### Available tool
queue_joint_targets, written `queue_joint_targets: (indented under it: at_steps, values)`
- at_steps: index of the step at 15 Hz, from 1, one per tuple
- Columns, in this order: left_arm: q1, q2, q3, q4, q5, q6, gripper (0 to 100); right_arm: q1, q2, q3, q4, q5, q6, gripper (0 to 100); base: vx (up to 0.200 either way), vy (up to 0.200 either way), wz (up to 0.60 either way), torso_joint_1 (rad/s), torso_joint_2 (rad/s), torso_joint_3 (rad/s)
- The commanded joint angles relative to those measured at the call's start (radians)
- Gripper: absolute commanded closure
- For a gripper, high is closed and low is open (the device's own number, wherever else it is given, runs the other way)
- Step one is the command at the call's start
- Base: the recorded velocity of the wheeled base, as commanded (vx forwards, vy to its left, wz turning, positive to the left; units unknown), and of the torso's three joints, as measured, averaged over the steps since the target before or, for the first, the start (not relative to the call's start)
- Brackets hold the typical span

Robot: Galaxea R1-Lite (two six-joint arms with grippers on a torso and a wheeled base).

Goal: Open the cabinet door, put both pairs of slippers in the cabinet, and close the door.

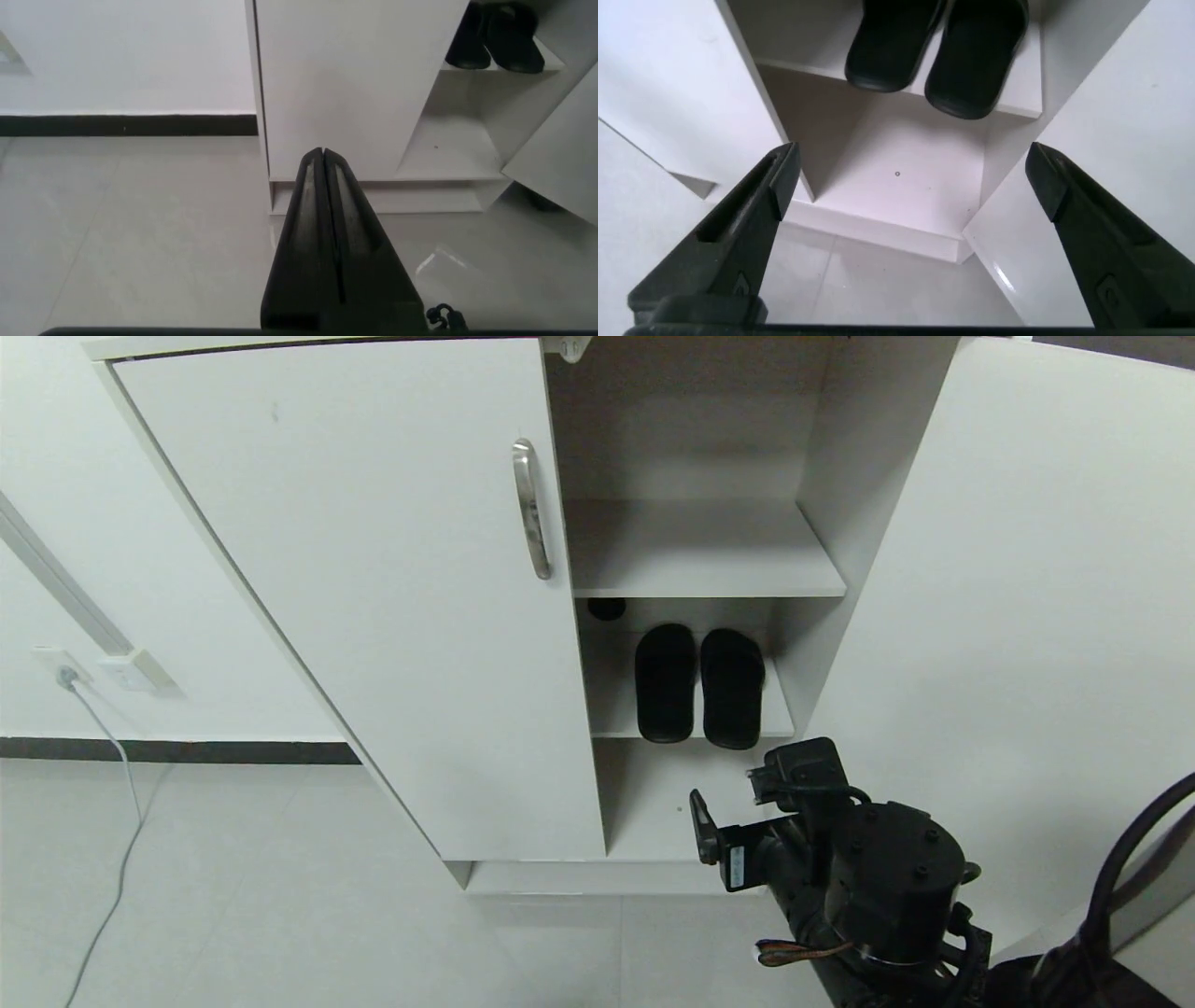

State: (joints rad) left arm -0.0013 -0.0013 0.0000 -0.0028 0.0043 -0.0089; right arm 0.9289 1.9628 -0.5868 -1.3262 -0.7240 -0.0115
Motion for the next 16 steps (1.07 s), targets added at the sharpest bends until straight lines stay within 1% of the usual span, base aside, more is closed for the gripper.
queue_joint_targets:
  at_steps: [1,8,16]
  values:
    - [0.0,0.001,0.0,0.0,0.0,0.0,100,0.001,0.002,0.001,-0.001,0.0,-0.002,0,0.0,0.0,0.0,0.0,0.0,0.0]
    - [0.0,0.001,0.0,0.0,0.0,-0.002,100,0.001,0.004,0.001,-0.002,0.002,-0.001,0,0.0,0.0,0.0,-0.001,0.0,0.016]
    - [0.0,0.001,0.0,0.0,0.0,0.0,100,-0.015,0.007,-0.001,-0.004,0.002,0.001,0,0.0,0.0,0.0,0.003,0.0,0.196]
